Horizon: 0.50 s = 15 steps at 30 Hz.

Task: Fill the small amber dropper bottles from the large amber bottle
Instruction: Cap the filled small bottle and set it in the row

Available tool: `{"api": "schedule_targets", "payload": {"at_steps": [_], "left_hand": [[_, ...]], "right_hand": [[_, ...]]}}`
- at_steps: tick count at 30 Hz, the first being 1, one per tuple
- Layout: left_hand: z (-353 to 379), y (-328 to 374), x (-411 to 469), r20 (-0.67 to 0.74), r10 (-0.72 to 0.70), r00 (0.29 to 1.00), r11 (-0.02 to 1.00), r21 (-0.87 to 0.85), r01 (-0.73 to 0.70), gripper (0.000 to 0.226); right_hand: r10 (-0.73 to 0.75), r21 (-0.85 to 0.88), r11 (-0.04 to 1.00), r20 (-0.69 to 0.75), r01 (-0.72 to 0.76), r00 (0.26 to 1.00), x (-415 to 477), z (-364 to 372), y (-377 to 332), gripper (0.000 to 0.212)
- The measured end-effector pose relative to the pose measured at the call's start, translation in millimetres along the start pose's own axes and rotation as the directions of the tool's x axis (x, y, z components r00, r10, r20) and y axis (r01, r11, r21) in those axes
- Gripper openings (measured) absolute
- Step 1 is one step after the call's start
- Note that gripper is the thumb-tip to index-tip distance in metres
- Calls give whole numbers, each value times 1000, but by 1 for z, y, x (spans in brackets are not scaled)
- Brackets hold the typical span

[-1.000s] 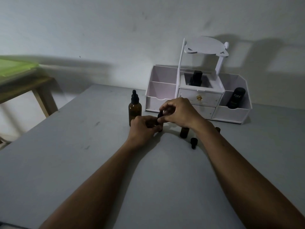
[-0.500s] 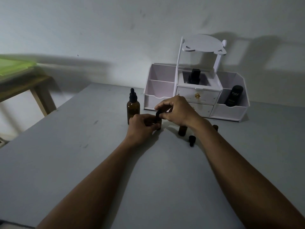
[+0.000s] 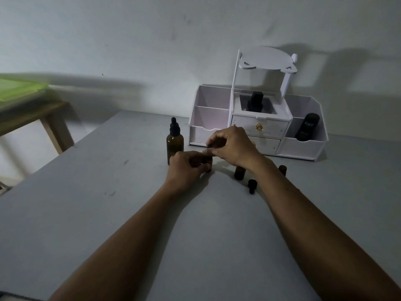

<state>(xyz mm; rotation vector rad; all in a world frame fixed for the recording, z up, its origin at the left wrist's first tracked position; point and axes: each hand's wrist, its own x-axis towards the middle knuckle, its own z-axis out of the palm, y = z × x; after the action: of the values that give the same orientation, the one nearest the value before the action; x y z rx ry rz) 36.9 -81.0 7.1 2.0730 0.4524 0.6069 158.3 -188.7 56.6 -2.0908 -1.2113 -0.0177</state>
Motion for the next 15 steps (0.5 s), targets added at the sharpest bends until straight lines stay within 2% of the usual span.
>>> {"api": "schedule_targets", "payload": {"at_steps": [2,5,11,15], "left_hand": [[0,-1,0,5,3,1000,1000,-1,-3,34],[0,-1,0,2,14,1000,1000,-1,-14,34],[0,-3,2,-12,22,1000,1000,14,-22,37],[0,-4,3,-17,19,1000,1000,18,-19,36]], "right_hand": [[-19,14,1000,31,18,999,0,-1,1,32],[-15,10,1000,56,15,998,1,-2,4,27],[34,14,999,-44,-34,998,1,7,4,18],[45,-4,999,-30,-45,999,2,6,3,21]]}}
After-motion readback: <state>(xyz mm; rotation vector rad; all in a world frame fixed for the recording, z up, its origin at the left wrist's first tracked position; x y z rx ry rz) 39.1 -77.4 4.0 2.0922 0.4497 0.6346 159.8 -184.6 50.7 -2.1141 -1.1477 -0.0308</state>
